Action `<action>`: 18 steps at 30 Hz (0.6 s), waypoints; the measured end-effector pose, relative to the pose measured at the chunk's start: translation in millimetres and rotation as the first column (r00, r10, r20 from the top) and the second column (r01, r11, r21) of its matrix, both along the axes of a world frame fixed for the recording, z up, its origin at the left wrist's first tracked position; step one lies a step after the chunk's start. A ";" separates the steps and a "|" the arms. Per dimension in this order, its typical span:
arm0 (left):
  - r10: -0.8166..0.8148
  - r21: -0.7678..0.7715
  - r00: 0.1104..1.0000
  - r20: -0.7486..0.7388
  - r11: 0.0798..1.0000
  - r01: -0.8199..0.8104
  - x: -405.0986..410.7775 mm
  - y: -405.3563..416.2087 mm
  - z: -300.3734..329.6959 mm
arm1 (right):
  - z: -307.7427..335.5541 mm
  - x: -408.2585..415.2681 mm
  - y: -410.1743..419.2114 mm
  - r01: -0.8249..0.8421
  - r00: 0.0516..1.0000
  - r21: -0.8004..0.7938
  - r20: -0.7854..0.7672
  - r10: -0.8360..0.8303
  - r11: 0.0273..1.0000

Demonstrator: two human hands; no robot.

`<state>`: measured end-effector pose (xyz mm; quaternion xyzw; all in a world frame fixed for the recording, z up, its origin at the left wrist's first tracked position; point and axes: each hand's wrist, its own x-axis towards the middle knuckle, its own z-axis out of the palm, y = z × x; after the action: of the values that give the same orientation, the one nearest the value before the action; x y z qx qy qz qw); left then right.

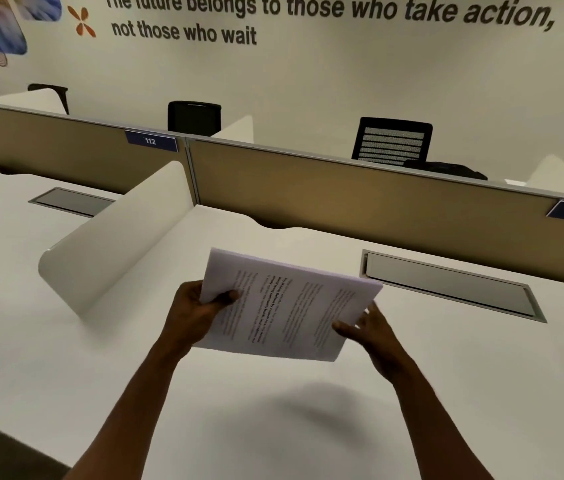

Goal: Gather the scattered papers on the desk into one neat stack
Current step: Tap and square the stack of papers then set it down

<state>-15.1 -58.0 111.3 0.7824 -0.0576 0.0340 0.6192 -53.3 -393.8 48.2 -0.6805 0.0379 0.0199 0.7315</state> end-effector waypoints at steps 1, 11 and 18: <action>-0.008 -0.034 0.999 -0.032 0.999 0.007 -1.3 -0.3 -8.0 | -6.4 -1.5 4.2 -0.022 1.000 0.031 0.001 0.022 0.999; 0.000 -0.142 0.968 -0.249 0.989 -0.036 -12.8 12.4 -92.9 | -47.8 -15.3 25.2 0.155 0.985 -0.037 -0.066 -0.157 0.987; 0.009 -0.108 0.958 -0.286 0.993 -0.041 -13.4 8.7 -120.5 | -69.5 -24.6 29.0 0.191 0.973 -0.098 -0.109 -0.201 0.977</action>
<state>-28.5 -49.3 -9.2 0.7436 0.0441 -0.0680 0.6637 -78.0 -364.8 -21.3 -0.7024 0.1491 -0.0137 0.6959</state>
